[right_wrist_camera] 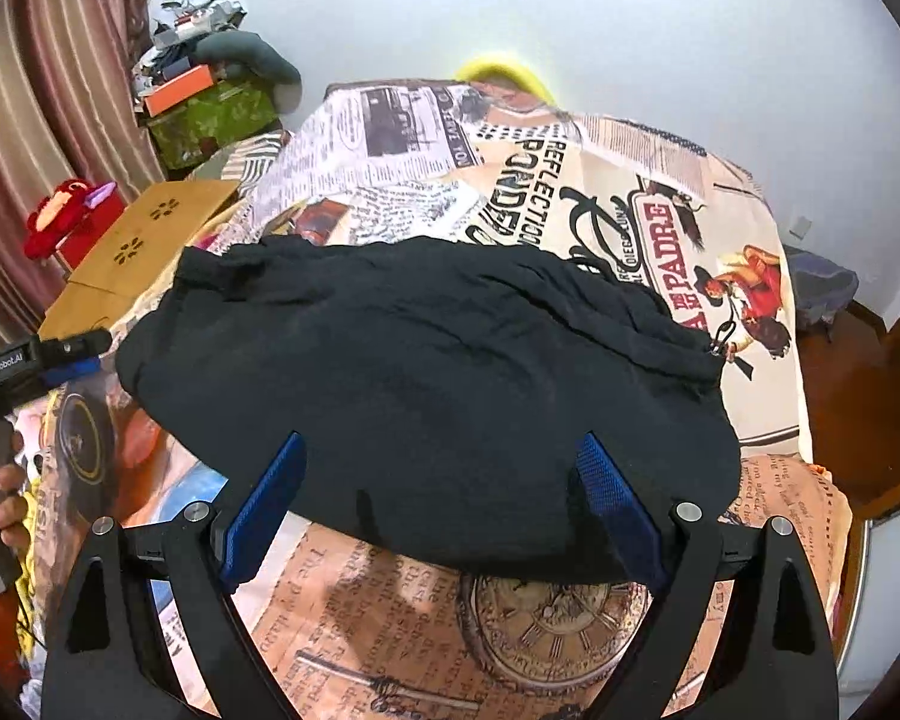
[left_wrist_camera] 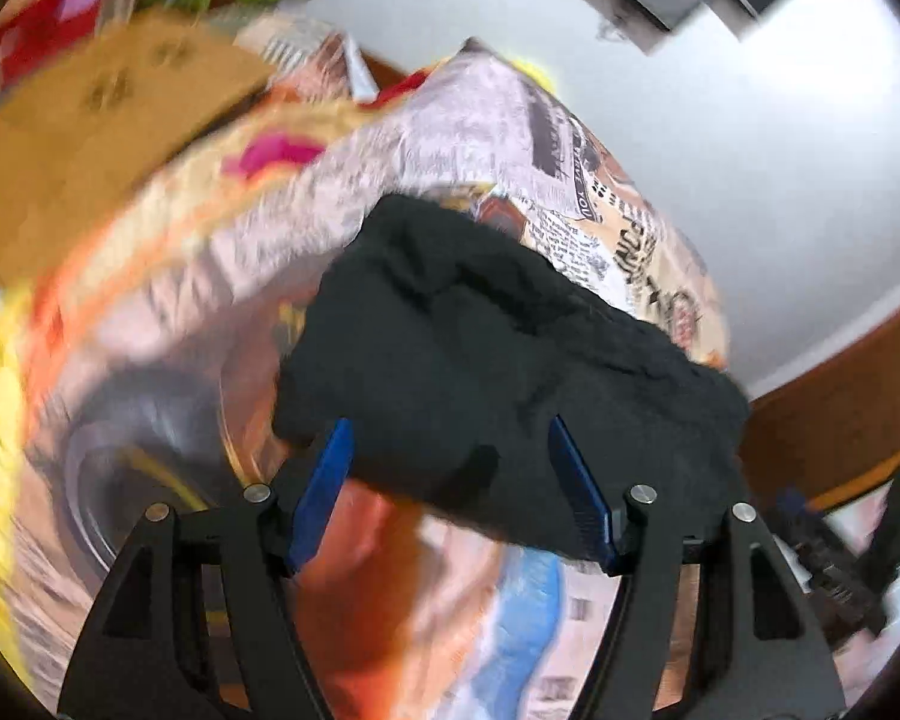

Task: Fold large clothes

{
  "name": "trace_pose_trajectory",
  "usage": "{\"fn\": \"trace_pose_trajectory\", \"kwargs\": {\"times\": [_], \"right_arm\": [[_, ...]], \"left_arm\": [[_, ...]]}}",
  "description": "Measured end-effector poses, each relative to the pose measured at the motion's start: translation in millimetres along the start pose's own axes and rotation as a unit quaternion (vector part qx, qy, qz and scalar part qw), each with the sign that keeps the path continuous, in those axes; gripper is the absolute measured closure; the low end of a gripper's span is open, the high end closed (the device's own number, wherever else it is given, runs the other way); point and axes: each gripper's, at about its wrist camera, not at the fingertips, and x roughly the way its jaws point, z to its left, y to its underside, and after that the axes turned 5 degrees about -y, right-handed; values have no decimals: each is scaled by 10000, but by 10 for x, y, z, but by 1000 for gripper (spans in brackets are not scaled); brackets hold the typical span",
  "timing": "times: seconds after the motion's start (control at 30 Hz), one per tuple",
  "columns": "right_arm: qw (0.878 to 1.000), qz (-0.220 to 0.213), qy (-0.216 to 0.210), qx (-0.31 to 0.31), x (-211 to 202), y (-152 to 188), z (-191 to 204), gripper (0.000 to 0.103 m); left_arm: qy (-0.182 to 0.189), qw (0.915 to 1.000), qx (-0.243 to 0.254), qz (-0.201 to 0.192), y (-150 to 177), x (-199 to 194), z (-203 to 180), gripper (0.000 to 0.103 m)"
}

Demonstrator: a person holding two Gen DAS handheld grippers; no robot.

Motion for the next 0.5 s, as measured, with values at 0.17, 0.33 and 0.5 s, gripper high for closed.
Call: {"fn": "trace_pose_trajectory", "kwargs": {"times": [0.17,0.33,0.5], "right_arm": [[10000,-41,-15,-87,-40,24,35,13],[10000,-2,-31,-41,12,38,10,13],[9999,102,-63,108,94,58,-52,13]], "left_arm": [[527,9934,-960,339,120,223,299,36],[994,9829,-1389,682,136,578,389,36],[1071,9790,-1606,658,12,830,350,36]]}}
